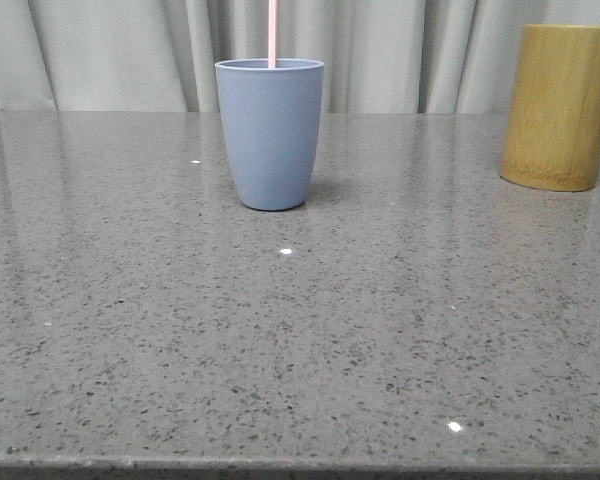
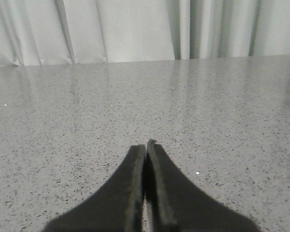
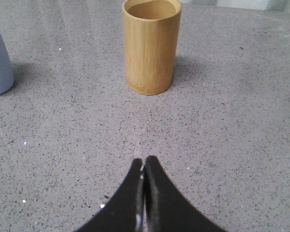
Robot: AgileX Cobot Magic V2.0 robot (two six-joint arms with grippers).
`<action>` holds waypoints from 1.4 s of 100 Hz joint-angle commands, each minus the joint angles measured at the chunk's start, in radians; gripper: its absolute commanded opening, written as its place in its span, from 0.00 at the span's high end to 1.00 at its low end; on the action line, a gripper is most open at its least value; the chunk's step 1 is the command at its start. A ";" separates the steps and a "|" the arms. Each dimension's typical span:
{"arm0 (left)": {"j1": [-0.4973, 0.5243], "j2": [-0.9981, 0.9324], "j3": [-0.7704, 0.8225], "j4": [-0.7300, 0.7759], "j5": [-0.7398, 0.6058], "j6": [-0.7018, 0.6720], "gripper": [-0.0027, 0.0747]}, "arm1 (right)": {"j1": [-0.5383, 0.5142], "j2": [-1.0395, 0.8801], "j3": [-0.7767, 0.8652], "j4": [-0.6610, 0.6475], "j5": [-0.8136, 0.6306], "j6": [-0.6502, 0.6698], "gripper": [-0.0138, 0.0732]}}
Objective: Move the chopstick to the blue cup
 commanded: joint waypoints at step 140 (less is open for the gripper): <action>0.000 -0.034 0.010 -0.001 -0.091 -0.006 0.99 | -0.102 -0.285 0.416 -0.068 -0.524 -0.015 0.92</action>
